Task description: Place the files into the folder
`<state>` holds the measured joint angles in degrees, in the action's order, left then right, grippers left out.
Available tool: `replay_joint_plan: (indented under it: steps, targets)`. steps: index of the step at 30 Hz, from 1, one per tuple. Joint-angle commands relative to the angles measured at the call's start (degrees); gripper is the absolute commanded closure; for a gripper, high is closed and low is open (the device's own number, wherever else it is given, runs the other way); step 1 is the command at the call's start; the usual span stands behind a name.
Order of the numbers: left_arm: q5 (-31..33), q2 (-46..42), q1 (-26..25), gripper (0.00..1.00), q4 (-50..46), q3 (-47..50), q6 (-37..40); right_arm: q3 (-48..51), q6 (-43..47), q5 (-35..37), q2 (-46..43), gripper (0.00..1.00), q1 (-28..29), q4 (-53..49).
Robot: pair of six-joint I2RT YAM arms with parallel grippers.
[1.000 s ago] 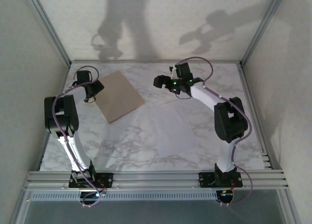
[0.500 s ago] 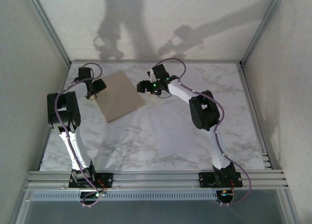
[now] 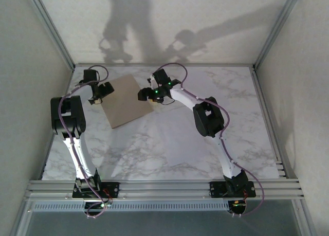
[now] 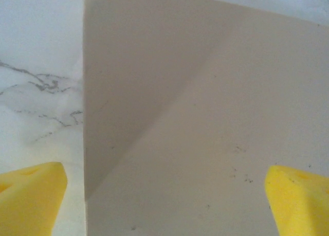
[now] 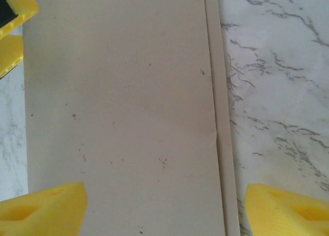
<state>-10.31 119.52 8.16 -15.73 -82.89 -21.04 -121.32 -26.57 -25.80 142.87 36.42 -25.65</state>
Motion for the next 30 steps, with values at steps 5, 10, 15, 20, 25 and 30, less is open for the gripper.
replay_joint_plan:
  steps: [5,10,15,20,25,30]
  targets:
    - [0.17,0.81,-0.34,0.01,-1.37,-0.44,-1.2,-2.1,0.61,-3.15,1.78,0.23,0.7,-1.73]
    - [-1.29,0.63,-0.34,0.02,-0.74,0.78,-1.56,-2.63,1.4,-4.78,2.48,0.31,0.89,-2.53]
    - [-2.3,0.05,-0.34,0.02,0.03,2.2,-1.77,-5.66,2.67,-5.46,4.78,0.33,1.04,-5.75]
    - [-2.97,-1.06,-0.34,0.0,1.13,3.74,-1.87,-5.84,3.54,-4.24,5.4,0.31,1.02,-6.8]
    - [-2.89,-0.8,-0.34,0.0,0.85,4.03,-1.73,-8.83,5.08,-0.87,6.11,0.29,1.02,-10.92]
    - [-2.88,-0.65,-0.33,0.0,1.09,4.41,-1.86,-11.4,6.23,1.35,6.93,0.29,1.11,-13.7]
